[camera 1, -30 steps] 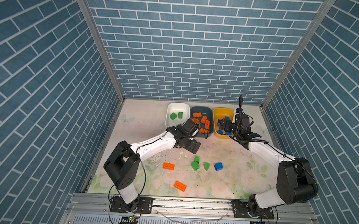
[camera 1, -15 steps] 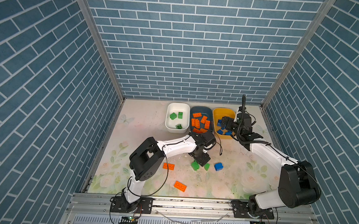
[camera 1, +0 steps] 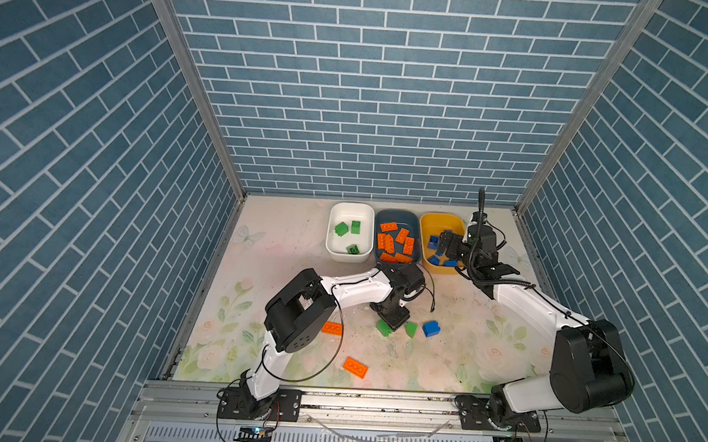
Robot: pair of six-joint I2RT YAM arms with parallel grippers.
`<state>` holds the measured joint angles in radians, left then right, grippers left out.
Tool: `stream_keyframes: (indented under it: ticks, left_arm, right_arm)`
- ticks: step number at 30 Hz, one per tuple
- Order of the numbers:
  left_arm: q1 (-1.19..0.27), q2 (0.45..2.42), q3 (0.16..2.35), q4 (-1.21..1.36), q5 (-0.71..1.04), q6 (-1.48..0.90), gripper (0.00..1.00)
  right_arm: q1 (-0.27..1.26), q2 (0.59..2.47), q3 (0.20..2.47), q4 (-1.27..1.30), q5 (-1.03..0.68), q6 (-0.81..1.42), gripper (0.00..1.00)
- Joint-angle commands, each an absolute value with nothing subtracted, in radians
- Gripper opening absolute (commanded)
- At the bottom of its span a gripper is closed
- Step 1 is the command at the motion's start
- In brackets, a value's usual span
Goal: Sort the legos into containers by color
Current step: 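Grasp a green brick in the pile with the left gripper while the right withdraws, then drop the green brick into the white tub while the right moves to the pile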
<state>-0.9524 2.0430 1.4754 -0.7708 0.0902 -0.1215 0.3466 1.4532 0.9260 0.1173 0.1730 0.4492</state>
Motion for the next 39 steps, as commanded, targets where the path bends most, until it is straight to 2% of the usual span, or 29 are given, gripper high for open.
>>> stream_keyframes:
  ticks: [1,7,19,39]
  left_arm:
    - [-0.954,2.068,1.479,-0.766,0.070,-0.121,0.60]
    - [-0.954,2.074,1.470,-0.744,0.058,-0.133,0.52]
    - [-0.939,2.009,1.415,-0.663,0.035,-0.154,0.39]
    - [-0.655,1.802,1.281,-0.465,0.198,-0.296,0.28]
  right_arm:
    - [0.345,1.433,0.912,0.104,0.193,0.479,0.99]
    - [0.346,1.431,0.913,0.098,0.182,0.473,0.99]
    - [0.345,1.419,0.889,0.080,0.034,0.421,0.98]
    - [0.352,1.345,0.845,-0.076,-0.124,0.297,0.99]
